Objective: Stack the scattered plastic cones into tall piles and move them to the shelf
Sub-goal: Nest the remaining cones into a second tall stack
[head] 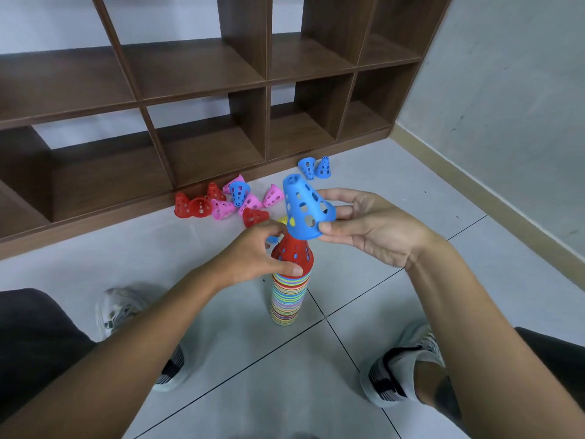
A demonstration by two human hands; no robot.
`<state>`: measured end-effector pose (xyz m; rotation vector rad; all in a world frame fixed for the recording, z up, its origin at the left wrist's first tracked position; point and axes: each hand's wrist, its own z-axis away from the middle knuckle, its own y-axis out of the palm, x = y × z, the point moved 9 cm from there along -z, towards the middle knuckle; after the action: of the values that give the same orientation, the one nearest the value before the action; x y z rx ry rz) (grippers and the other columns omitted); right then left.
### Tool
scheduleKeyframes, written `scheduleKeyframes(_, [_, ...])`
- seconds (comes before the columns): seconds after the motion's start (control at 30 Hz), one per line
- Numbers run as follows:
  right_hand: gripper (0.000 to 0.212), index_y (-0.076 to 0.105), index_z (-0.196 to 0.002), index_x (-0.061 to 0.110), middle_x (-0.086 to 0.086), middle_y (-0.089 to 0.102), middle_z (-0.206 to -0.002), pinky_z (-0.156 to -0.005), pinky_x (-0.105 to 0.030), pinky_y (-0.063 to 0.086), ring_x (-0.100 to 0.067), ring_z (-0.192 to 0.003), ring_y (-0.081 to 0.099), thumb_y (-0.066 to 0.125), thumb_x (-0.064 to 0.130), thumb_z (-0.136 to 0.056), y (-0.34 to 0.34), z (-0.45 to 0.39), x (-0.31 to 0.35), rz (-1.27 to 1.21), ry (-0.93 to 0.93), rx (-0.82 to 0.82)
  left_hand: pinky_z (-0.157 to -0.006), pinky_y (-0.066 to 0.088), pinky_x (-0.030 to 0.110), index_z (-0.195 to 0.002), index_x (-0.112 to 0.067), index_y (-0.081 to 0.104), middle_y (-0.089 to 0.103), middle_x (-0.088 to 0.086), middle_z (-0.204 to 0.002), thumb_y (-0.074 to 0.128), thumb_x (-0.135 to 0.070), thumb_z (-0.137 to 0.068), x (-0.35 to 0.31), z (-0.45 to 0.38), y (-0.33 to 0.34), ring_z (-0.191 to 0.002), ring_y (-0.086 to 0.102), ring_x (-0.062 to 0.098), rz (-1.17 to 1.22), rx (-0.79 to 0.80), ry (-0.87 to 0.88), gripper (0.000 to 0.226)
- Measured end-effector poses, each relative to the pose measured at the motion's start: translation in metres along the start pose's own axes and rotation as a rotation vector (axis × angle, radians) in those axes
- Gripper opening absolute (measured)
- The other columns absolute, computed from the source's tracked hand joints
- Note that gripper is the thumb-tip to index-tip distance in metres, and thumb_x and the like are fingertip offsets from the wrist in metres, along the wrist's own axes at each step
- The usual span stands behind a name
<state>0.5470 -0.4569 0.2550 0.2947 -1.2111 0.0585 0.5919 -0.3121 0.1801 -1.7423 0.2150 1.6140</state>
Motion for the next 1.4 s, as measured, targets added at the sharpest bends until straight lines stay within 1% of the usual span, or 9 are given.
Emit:
scheduleKeyframes(0.13, [0.057,0.065,-0.124,0.013,-0.032,0.062,-0.120,-0.099,-0.046,0.053,-0.039,-0.107,0.068,0.078,-0.010,-0.073,0.000,-0.011,-0.022,0.179,-0.009,-0.024,-0.095,0.047,0.025,-0.117,-0.051,0.060,0.059,-0.030,-0.125,0.092,-0.045,-0.056,0.024,0.004,-0.001,-0.122,0.052,0.001,-0.037,0.132,-0.137,0.069])
scheduleKeyframes(0.23, [0.059,0.067,-0.119,0.018,-0.026,0.064,-0.111,-0.098,-0.048,0.053,-0.037,-0.102,0.069,0.086,-0.004,-0.068,-0.007,-0.018,-0.034,0.309,-0.004,-0.079,-0.089,0.047,0.018,-0.125,-0.046,0.055,0.057,-0.034,-0.124,0.092,-0.030,-0.067,0.029,0.009,-0.001,-0.119,0.051,-0.005,-0.027,0.238,-0.174,0.071])
scheduleKeyframes(0.37, [0.059,0.063,-0.121,0.023,-0.004,0.059,-0.108,-0.076,-0.022,0.056,-0.007,-0.077,0.065,0.088,0.007,-0.069,-0.005,-0.024,-0.047,0.461,0.016,-0.095,-0.089,0.050,0.015,-0.135,-0.037,0.051,0.059,-0.022,-0.131,0.089,-0.021,-0.072,0.024,0.012,0.003,-0.118,0.057,0.001,-0.003,0.260,-0.180,0.076])
scheduleKeyframes(0.5, [0.069,0.058,-0.124,0.030,0.004,0.054,-0.128,-0.086,-0.024,0.051,-0.012,-0.106,0.057,0.092,0.030,-0.064,-0.008,-0.033,-0.073,0.631,0.022,-0.102,-0.095,0.055,0.029,-0.136,-0.028,0.052,0.064,-0.003,-0.128,0.086,-0.013,-0.077,0.038,0.015,0.016,-0.111,0.068,0.014,0.111,0.245,-0.235,0.070])
scheduleKeyframes(0.57, [0.073,0.056,-0.123,0.037,0.006,0.053,-0.135,-0.097,-0.033,0.051,-0.016,-0.120,0.054,0.091,0.039,-0.060,-0.008,-0.035,-0.085,0.597,0.014,-0.085,-0.099,0.054,0.036,-0.135,-0.031,0.054,0.064,-0.002,-0.128,0.087,-0.020,-0.075,0.051,0.015,0.019,-0.110,0.068,0.012,0.084,0.221,-0.245,0.069])
scheduleKeyframes(0.7, [0.075,0.045,-0.137,0.040,-0.002,0.055,-0.132,-0.098,-0.047,0.054,-0.022,-0.115,0.065,0.085,0.017,-0.077,-0.001,-0.031,-0.105,0.287,0.071,-0.002,-0.100,0.054,0.044,-0.138,-0.033,0.051,0.067,-0.007,-0.128,0.090,-0.040,-0.066,0.075,0.018,0.027,-0.122,0.060,0.010,0.051,0.179,-0.271,0.082])
scheduleKeyframes(0.83, [0.081,0.044,-0.140,0.039,-0.008,0.056,-0.135,-0.101,-0.054,0.050,-0.021,-0.120,0.063,0.087,0.029,-0.072,0.002,-0.026,-0.122,0.162,0.143,0.037,-0.099,0.054,0.050,-0.139,-0.033,0.049,0.069,-0.003,-0.124,0.094,-0.037,-0.061,0.099,0.023,0.041,-0.121,0.061,0.015,0.111,0.108,-0.291,0.090])
scheduleKeyframes(1.07, [0.071,0.051,-0.134,0.033,-0.008,0.058,-0.133,-0.101,-0.050,0.051,-0.022,-0.117,0.065,0.085,0.027,-0.071,-0.008,-0.027,-0.127,0.147,0.113,-0.027,-0.092,0.057,0.047,-0.136,-0.021,0.053,0.069,0.003,-0.123,0.089,-0.028,-0.055,0.104,0.011,0.056,-0.117,0.063,0.021,0.184,-0.026,-0.235,0.089])
scheduleKeyframes(1.4, [0.059,0.053,-0.134,0.032,-0.003,0.061,-0.130,-0.096,-0.038,0.055,-0.019,-0.117,0.065,0.078,0.015,-0.084,-0.059,-0.015,-0.112,0.087,0.029,-0.177,-0.096,0.056,0.046,-0.138,-0.028,0.051,0.068,-0.004,-0.125,0.086,-0.032,-0.057,0.086,-0.047,0.089,-0.116,0.065,0.019,0.206,0.047,-0.168,0.088])
